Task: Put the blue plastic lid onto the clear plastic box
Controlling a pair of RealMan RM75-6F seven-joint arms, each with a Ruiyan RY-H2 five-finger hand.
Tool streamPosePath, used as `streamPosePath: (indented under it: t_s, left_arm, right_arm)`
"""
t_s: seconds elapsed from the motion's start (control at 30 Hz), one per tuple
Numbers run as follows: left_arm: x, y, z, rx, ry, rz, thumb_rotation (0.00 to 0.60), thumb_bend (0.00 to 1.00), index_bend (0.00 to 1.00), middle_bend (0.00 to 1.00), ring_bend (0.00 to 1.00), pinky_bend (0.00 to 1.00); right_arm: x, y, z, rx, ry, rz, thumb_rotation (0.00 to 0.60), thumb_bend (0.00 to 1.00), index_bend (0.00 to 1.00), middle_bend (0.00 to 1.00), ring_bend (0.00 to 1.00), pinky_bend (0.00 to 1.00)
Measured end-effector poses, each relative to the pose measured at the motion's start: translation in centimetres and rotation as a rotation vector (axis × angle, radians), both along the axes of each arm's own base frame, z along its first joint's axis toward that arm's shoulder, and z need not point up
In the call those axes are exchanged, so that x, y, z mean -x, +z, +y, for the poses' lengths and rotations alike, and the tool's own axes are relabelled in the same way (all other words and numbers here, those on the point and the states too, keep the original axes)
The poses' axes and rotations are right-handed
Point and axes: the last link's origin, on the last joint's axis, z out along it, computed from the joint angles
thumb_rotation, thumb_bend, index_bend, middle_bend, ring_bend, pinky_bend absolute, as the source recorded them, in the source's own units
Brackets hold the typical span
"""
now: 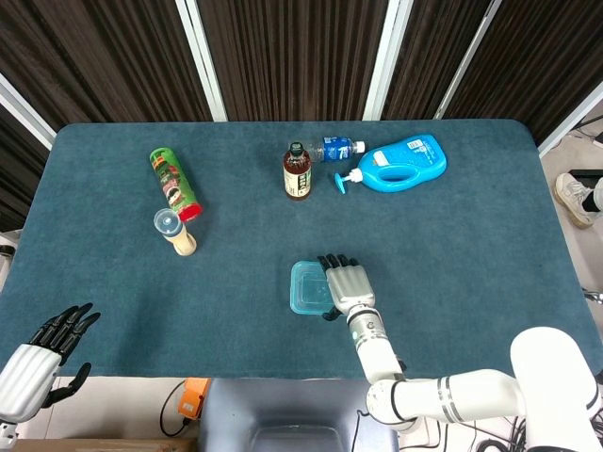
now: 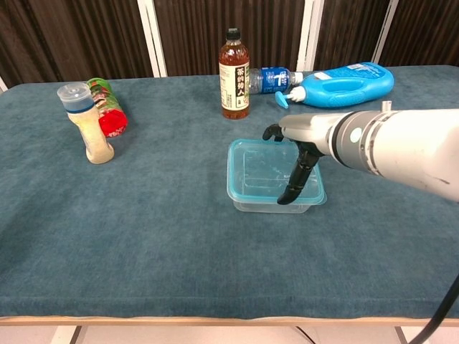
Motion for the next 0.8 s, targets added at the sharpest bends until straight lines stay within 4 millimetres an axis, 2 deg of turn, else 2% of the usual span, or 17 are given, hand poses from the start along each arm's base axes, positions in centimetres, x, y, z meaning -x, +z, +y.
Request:
streamPosePath:
  t_s: [0.67, 0.8]
  left_arm:
    - [0.01, -0.01, 0.01, 0.000, 0.000, 0.001, 0.600, 0.43, 0.00, 0.00, 0.00, 0.16]
    - [-0.01, -0.05, 0.00, 0.001, 0.000, 0.002, 0.600, 0.43, 0.00, 0.00, 0.00, 0.16]
  right_arm:
    - [0.60, 0.40, -0.17, -0.015, -0.015, 0.023, 0.600, 0.34, 0.12, 0.14, 0.08, 0.22]
    - [0.74, 0.52, -0.19, -0.014, -0.017, 0.028, 0.600, 0.34, 0.08, 0.11, 0.06, 0.21]
